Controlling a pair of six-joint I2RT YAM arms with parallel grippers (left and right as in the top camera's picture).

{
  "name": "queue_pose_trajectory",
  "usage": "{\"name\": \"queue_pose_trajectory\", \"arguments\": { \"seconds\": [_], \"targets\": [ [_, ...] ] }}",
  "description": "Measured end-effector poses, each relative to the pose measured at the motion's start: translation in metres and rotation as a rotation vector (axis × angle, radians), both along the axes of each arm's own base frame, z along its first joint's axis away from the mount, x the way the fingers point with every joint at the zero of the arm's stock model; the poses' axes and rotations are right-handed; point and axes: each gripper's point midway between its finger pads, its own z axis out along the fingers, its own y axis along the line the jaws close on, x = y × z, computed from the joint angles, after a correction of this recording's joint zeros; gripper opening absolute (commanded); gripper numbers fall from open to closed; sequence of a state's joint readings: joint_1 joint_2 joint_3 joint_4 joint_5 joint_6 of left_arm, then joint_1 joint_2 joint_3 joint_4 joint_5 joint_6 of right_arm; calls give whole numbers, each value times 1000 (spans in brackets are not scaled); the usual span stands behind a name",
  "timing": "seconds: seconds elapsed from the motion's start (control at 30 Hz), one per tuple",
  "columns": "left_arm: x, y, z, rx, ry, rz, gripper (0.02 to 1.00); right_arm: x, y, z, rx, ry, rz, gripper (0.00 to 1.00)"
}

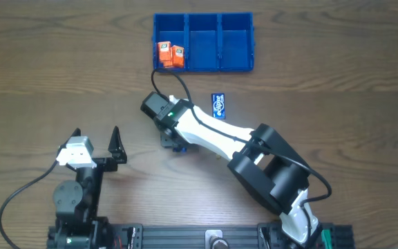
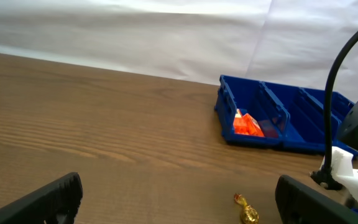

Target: Sort Candies Into Trays

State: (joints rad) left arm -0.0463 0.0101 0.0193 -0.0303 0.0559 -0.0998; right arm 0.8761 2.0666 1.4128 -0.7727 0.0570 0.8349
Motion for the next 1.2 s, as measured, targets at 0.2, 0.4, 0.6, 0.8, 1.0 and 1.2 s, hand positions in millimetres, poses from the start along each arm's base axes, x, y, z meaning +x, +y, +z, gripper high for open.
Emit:
{"name": "queue_pose_trajectory", "arguments": {
  "seconds": [0.2,0.4,0.6,0.8,1.0,1.2],
  "targets": [
    [0,0,0,0,0,0,998,2,1,2,-1,-12,1,268],
    [0,0,0,0,0,0,998,4,-2,2,-17,-24,-2,237],
    [0,0,0,0,0,0,998,20,-17,24,-95,-60,-1,235],
    [0,0,0,0,0,0,998,95,-23,113,-37,-228,-14,240],
    [0,0,0,0,0,0,998,179,-61,200,46,-479,-76,246],
    [0,0,0,0,0,0,996,236,-87,226,73,-660,-99,268]
  ]
}}
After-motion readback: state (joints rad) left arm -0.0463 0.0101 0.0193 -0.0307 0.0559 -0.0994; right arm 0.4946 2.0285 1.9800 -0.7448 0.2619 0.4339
